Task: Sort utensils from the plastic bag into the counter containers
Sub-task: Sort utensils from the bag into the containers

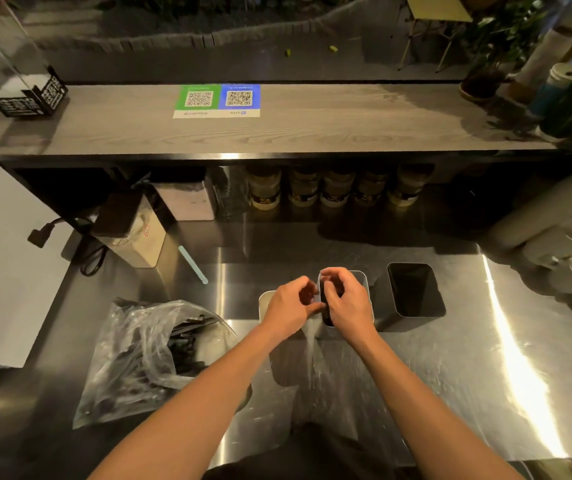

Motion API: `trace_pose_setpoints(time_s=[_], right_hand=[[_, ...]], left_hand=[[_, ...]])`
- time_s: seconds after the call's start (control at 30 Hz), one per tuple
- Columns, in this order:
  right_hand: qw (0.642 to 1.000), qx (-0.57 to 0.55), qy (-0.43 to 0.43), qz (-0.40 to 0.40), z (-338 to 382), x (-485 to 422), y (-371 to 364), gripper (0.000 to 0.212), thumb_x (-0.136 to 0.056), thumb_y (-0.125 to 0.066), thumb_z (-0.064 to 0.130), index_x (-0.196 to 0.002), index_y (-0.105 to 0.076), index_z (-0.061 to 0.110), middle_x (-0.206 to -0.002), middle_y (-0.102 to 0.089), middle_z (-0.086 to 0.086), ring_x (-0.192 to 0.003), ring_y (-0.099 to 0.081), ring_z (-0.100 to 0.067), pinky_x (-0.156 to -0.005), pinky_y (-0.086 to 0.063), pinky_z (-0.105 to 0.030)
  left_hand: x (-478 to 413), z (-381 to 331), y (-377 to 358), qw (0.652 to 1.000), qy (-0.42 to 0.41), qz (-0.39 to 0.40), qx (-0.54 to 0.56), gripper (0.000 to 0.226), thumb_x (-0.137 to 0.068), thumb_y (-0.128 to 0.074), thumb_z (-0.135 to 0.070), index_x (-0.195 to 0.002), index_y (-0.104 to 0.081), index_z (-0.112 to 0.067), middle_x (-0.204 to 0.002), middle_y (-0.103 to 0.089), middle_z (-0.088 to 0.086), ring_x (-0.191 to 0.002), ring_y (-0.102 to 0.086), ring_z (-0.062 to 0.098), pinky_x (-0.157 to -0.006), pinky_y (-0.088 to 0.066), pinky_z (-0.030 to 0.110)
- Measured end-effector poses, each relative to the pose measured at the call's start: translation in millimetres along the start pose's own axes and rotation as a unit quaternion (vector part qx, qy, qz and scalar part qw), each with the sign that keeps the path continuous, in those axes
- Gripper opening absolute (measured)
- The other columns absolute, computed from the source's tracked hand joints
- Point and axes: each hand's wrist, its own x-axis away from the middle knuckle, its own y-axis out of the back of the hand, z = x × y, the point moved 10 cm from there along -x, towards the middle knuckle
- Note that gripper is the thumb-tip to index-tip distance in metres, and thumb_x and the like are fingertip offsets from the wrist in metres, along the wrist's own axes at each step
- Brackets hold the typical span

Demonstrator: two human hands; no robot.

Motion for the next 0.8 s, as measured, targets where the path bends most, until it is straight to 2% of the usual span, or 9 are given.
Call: trace_pose_setpoints(time_s=[0.1,0.23,0.43,0.6,0.67,0.73,0.8], right_hand=[[1.0,0.002,0.006,0.02,7.0,4.5,-12.8,0.017,-0.101,-0.055,0.018,-0.115,-0.064,0.025,-0.109,-0.065,0.011,-0.102,-0.061,-0.004,-0.09,-0.055,-0.026],[0.999,0.0,-0.005,0.041,16.3,11.2,-38.8,0.017,-0.101,-0.057,0.02,-0.115,-0.063,0.026,-0.108,-0.064,0.012,-0.099,-0.061,-0.003,-0.089,-0.054,-0.024],[0.994,0.003,0.016,0.109,42.1,23.1,-110.6,0.017,-0.1,-0.056,0.019,-0.113,-0.066,0.024,-0.104,-0.067,0.012,-0.095,-0.061,-0.001,-0.08,-0.049,-0.015],[0.976,0.037,0.046,0.211,62.1,52.7,-195.2,0.014,-0.098,-0.059,0.019,-0.107,-0.068,0.023,-0.099,-0.071,0.01,-0.091,-0.065,-0.008,-0.083,-0.051,-0.025],[0.959,0.07,0.05,0.27,64.8,68.5,-231.9,0.016,-0.098,-0.058,0.02,-0.11,-0.069,0.021,-0.103,-0.071,0.008,-0.092,-0.065,-0.01,-0.084,-0.051,-0.026],[0.933,0.139,0.063,0.327,63.1,83.0,-267.8,0.021,-0.097,-0.055,0.022,-0.113,-0.069,0.02,-0.109,-0.072,0.004,-0.096,-0.066,-0.014,-0.087,-0.052,-0.032],[0.904,0.216,0.068,0.363,56.6,94.1,-295.7,0.027,-0.095,-0.052,0.022,-0.116,-0.069,0.02,-0.115,-0.071,0.0,-0.104,-0.065,-0.019,-0.087,-0.05,-0.031]], left_hand=[[3.4,11.3,19.6,0.999,0.004,-0.038,0.022,0.018,-0.088,-0.076,-0.029,-0.1,-0.063,-0.029,-0.09,-0.066,-0.014,-0.085,-0.063,0.004,-0.083,-0.058,0.036],[19.7,40.9,58.2,0.996,0.023,-0.072,0.054,0.009,-0.09,-0.068,-0.035,-0.097,-0.063,-0.037,-0.087,-0.067,-0.013,-0.081,-0.066,0.007,-0.077,-0.06,0.039],[70.3,88.5,129.2,0.991,0.042,-0.123,0.044,0.004,-0.093,-0.066,-0.03,-0.092,-0.064,-0.033,-0.083,-0.068,-0.014,-0.08,-0.063,0.0,-0.071,-0.051,0.022],[119.0,133.1,186.5,0.978,0.044,-0.194,-0.06,0.01,-0.088,-0.072,-0.032,-0.091,-0.063,-0.029,-0.08,-0.063,-0.015,-0.076,-0.061,0.003,-0.066,-0.049,0.021],[130.7,152.5,198.5,0.971,0.036,-0.193,-0.135,0.016,-0.084,-0.074,-0.033,-0.095,-0.063,-0.027,-0.087,-0.061,-0.014,-0.08,-0.059,0.008,-0.071,-0.048,0.026],[137.2,173.8,197.8,0.965,0.033,-0.157,-0.207,0.027,-0.08,-0.077,-0.029,-0.103,-0.064,-0.025,-0.103,-0.059,-0.009,-0.094,-0.058,0.014,-0.083,-0.049,0.032],[144.9,197.2,193.2,0.961,0.049,-0.12,-0.244,0.04,-0.075,-0.079,-0.019,-0.112,-0.062,-0.023,-0.117,-0.055,-0.004,-0.11,-0.055,0.018,-0.098,-0.047,0.035]])
